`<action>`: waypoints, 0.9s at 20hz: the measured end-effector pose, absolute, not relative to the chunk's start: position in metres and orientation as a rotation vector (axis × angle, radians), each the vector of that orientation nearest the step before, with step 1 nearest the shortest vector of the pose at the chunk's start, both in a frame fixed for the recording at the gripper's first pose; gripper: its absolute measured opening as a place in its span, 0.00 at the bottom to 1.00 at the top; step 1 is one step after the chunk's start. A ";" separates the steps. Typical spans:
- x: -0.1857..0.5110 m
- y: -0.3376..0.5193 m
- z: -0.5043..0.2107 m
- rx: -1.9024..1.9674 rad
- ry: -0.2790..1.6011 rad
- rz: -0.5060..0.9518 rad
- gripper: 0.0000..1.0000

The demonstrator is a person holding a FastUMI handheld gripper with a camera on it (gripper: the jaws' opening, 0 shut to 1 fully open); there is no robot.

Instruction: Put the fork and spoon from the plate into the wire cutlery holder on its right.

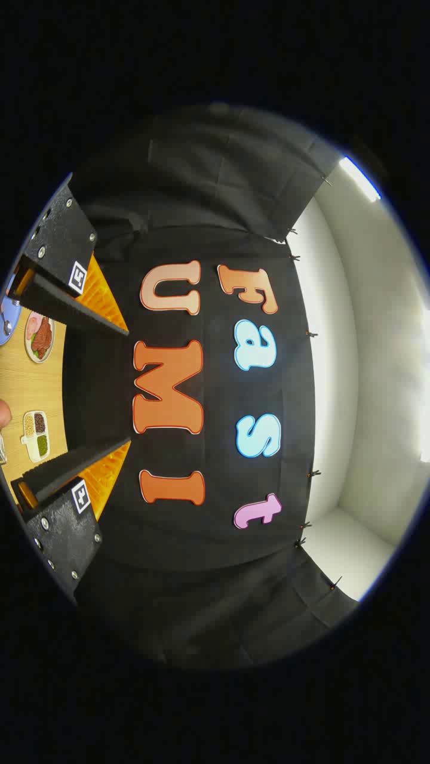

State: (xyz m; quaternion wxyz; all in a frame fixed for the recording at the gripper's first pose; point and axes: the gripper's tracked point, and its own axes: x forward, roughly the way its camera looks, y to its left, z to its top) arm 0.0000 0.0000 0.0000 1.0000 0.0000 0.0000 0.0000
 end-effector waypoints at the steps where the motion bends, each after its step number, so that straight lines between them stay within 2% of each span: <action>1: 0.002 -0.003 -0.001 -0.004 -0.001 -0.007 0.97; 18: 0.012 0.024 -0.008 0.002 -0.002 0.004 0.97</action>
